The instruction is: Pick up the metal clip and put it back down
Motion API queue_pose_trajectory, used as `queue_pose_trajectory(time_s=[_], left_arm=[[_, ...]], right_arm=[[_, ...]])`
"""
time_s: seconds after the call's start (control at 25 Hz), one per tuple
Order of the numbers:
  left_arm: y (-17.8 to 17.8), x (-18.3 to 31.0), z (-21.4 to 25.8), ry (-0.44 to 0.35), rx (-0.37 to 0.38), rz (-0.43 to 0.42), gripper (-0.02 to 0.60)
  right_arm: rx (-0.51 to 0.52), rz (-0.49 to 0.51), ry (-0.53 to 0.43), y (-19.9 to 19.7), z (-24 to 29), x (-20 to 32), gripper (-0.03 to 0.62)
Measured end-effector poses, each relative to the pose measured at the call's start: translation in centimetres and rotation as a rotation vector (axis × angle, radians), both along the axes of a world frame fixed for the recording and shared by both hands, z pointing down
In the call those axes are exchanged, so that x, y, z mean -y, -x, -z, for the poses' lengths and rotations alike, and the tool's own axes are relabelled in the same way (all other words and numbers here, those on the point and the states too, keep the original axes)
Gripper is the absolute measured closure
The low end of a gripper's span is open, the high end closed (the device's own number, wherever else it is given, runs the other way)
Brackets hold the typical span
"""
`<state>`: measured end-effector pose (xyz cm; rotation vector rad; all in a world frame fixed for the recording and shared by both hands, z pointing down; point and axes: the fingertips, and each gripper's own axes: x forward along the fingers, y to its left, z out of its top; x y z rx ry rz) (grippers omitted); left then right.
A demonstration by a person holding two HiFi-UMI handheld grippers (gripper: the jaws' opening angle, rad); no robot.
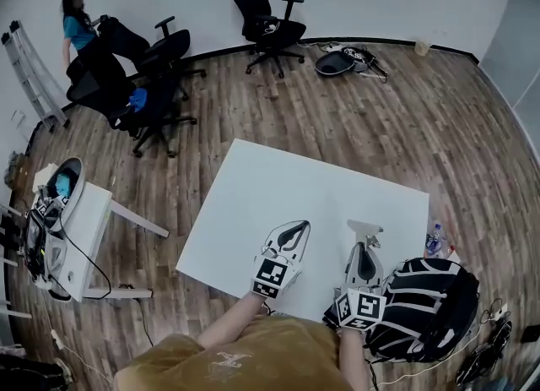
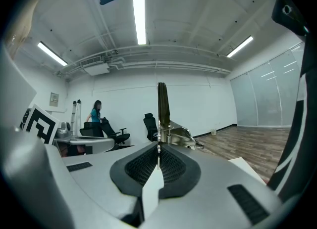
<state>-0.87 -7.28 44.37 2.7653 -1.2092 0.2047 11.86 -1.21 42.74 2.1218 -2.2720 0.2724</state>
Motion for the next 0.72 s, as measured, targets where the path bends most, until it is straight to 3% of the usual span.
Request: queue_pose_trajectory(time_s=[0.72], left_arm=[[0.1, 0.4, -0.2, 0.002, 0.04, 0.008, 0.576]], right_arm=[[0.013, -0.031, -0.013, -1.3, 0.0, -0.3, 0.586]])
